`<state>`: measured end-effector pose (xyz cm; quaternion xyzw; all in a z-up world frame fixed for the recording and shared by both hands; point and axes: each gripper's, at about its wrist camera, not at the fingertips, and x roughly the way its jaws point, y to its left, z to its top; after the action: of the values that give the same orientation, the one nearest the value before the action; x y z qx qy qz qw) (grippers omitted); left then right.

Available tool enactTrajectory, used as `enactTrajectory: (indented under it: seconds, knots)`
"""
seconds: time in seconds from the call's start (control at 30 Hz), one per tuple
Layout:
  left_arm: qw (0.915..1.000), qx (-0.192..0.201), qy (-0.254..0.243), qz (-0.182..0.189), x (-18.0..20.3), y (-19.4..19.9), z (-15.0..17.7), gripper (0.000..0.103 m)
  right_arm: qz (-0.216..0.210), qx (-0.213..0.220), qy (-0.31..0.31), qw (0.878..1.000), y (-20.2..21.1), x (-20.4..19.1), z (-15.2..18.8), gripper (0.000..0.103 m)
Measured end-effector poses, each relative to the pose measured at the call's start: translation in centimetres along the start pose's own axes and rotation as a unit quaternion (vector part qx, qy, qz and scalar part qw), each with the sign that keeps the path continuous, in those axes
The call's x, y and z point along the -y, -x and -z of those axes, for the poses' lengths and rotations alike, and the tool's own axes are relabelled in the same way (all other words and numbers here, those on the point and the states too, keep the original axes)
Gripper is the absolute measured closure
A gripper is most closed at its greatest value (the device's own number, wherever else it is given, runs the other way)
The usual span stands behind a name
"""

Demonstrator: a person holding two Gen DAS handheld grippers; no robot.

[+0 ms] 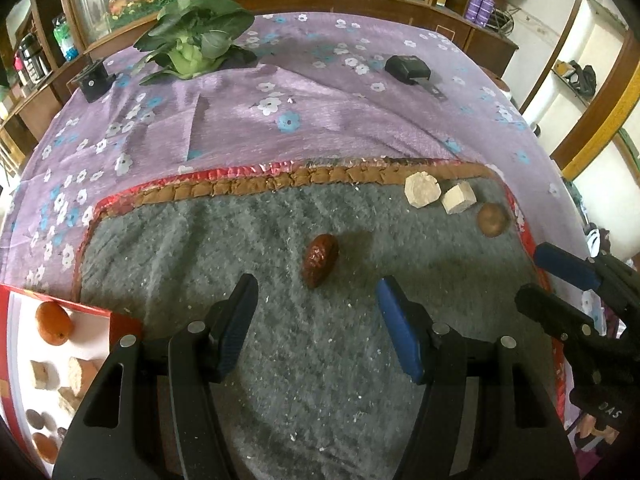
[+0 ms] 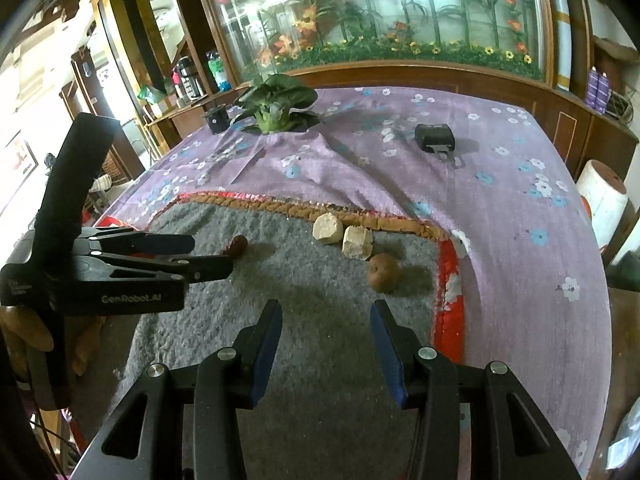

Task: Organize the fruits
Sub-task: 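Grasp a red date with the left gripper while the right grasps a brown round fruit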

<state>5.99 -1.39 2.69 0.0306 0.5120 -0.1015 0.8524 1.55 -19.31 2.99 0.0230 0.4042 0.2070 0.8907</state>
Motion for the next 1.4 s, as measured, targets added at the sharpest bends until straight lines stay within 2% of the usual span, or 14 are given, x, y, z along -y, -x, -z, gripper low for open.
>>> enactTrajectory:
  seconds: [0.6, 0.97, 1.03, 1.17, 1.23, 1.27, 1.33, 1.4]
  knots:
    - [0.9998, -0.014, -0.011, -0.01, 0.2, -2.8, -1.2, 0.041, 0.01, -0.007, -0.004, 1.0, -0.7, 1.2, -0.2, 0.057]
    - [0.9998, -0.012, -0.013, -0.013, 0.3, -2.9, -1.3, 0.041, 0.03, -0.026, 0.001, 0.999, -3.7, 2.3, -1.9, 0.056]
    - [0.9996, -0.013, -0.015, -0.018, 0.4, -3.0, -1.3, 0.041, 0.047, -0.033, 0.014, 0.998, -4.5, 2.2, -2.1, 0.061]
    - [0.9995, -0.013, -0.019, -0.023, 0.5, -3.1, -1.4, 0.041, 0.062, -0.037, 0.025, 0.997, -5.4, 2.1, -1.9, 0.079]
    - [0.9994, -0.011, -0.024, -0.023, 0.6, -3.1, -1.3, 0.041, 0.064, -0.037, 0.03, 0.997, -5.2, 2.1, -1.8, 0.08]
    - [0.9994, -0.01, -0.025, -0.022, 0.5, -3.1, -1.3, 0.043, 0.062, -0.035, 0.029, 0.997, -5.0, 2.1, -1.8, 0.08]
    - [0.9993, -0.007, -0.032, -0.018, 0.6, -2.9, -1.2, 0.059, 0.06, -0.028, 0.028, 0.997, -4.4, 2.1, -1.6, 0.08]
    - [0.9991, -0.008, -0.037, -0.019, 0.7, -2.5, -1.0, 0.082, 0.057, -0.022, 0.024, 0.998, -3.6, 1.9, -1.4, 0.08]
